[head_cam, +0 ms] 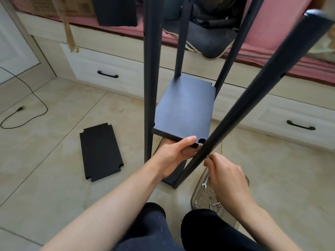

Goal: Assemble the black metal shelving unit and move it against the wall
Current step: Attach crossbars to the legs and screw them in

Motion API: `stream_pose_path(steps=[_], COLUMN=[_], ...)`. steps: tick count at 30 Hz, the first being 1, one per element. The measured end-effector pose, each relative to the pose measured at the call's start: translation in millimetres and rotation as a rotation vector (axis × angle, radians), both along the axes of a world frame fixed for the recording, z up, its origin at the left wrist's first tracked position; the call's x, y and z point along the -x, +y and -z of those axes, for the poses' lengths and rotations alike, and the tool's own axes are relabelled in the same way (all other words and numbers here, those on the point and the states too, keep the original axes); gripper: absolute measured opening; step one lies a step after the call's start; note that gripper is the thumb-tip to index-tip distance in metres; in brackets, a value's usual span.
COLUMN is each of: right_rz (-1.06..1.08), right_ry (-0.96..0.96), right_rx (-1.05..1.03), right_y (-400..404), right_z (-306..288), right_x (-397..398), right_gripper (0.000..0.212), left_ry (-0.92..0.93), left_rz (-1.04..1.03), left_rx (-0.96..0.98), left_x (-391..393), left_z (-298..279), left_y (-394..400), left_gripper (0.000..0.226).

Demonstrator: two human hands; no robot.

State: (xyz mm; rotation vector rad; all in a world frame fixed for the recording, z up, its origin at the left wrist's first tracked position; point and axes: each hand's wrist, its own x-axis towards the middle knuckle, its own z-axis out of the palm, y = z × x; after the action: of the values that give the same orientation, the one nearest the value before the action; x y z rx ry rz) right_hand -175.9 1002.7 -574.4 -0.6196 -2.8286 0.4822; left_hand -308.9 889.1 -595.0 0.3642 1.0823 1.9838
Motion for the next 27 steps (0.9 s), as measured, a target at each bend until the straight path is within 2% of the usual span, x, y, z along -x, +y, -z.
stream_pose_path(steps=[10,18,23,27], right_rz=[-0.130,-0.216,-0.149,-0.100], right_ry=[-0.058,0.048,0.178,0.105], right_rx=[-0.032,0.199,0.381,0.545], right_y=[8,26,40,51], right_z=[-11,-8,-10,-15], right_x=[7,15,19,32], right_gripper=[0.024,0.020,0.031,0.060], left_ry=[0.008,-0.002,0.003,0.024], left_rz=[-0.032,-0.036,-0.015,-0.012], left_rx=[0.011,-0.006,-0.011,-0.009], left_x=[-3,-5,-6,-7], left_z=[3,3,2,0], left_y=[-2,-1,-2,-2], left_gripper=[0.016,0.017,0.022,0.022])
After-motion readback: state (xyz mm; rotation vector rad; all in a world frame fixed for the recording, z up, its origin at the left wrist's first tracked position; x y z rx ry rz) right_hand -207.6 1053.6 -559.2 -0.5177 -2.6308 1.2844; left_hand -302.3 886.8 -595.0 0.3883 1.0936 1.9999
